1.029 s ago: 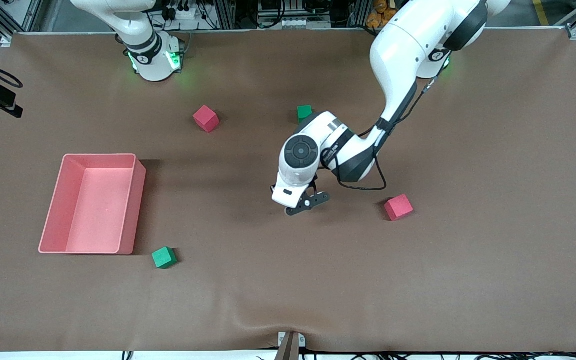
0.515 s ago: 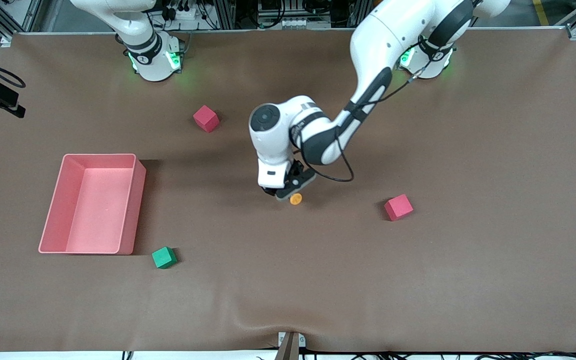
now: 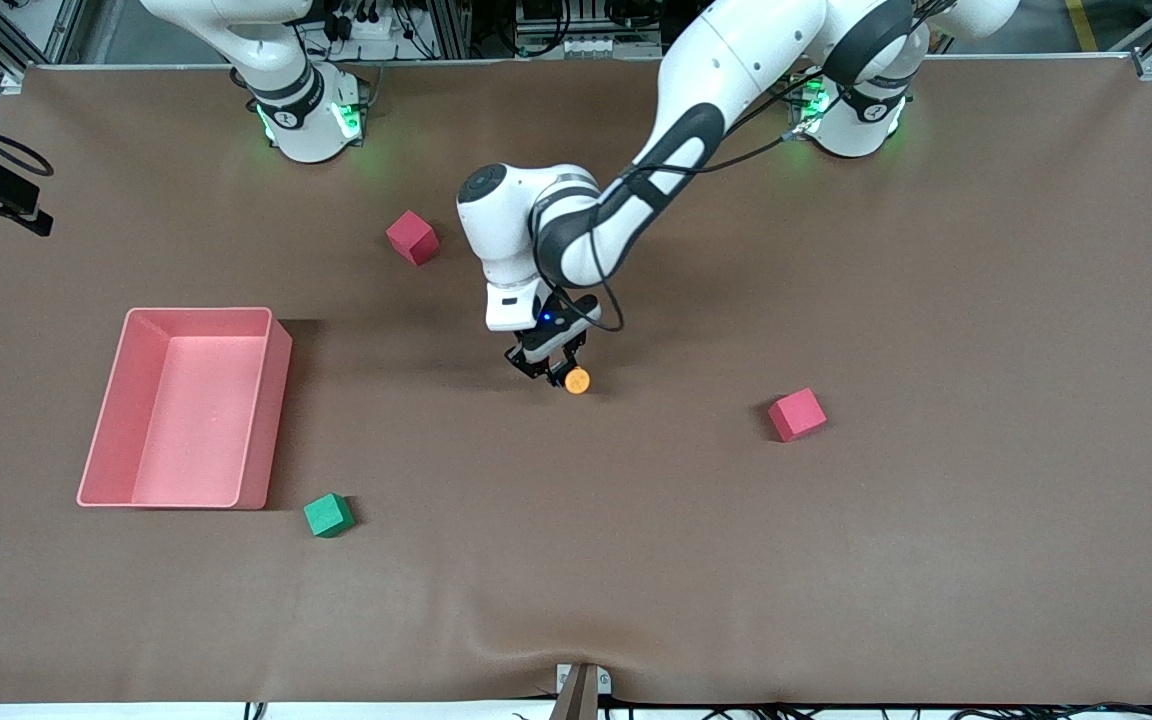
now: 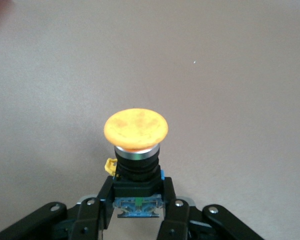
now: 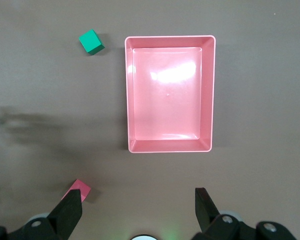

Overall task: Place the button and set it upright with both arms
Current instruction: 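Rotate the button cap-up and lower it with the left gripper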

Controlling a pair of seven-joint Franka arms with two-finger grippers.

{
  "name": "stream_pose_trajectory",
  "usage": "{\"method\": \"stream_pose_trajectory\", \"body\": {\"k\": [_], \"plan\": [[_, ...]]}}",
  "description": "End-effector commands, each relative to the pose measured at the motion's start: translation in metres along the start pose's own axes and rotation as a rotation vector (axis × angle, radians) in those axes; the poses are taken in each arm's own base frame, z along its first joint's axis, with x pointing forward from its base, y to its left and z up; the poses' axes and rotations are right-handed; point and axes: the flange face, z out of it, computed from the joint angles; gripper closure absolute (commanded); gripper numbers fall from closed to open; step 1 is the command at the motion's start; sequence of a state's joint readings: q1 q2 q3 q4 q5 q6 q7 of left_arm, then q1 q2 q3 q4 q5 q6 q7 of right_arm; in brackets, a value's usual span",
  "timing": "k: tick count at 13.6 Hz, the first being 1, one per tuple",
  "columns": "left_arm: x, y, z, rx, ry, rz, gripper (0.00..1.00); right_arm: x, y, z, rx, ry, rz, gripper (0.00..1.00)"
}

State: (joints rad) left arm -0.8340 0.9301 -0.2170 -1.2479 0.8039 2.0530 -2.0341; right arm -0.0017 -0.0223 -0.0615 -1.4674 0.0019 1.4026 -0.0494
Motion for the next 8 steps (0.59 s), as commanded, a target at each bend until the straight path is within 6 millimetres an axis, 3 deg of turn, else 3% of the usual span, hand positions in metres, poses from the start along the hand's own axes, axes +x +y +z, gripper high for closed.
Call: {"method": "stream_pose_trajectory", "body": {"k": [1,4,6,8], "plan": [[-0.024,-0.001,0.005,-0.036,0.13,0.031,1.0,-0.004,-0.002,0.001,0.002,0.003,0.004,0.0],[-0.041,0.0,0.001,-0.108,0.241,0.032,1.0,-0.003,-0.007,0.001,0.001,0.003,-0.005,0.0],[-0.057,-0.009,0.009,-0.142,0.349,0.058,1.0,-0.002,-0.007,0.002,0.002,0.006,-0.005,0.0],[-0.056,-0.007,0.009,-0.191,0.42,0.051,1.0,-0.001,-0.008,0.0,0.002,0.016,-0.007,0.0]]}}
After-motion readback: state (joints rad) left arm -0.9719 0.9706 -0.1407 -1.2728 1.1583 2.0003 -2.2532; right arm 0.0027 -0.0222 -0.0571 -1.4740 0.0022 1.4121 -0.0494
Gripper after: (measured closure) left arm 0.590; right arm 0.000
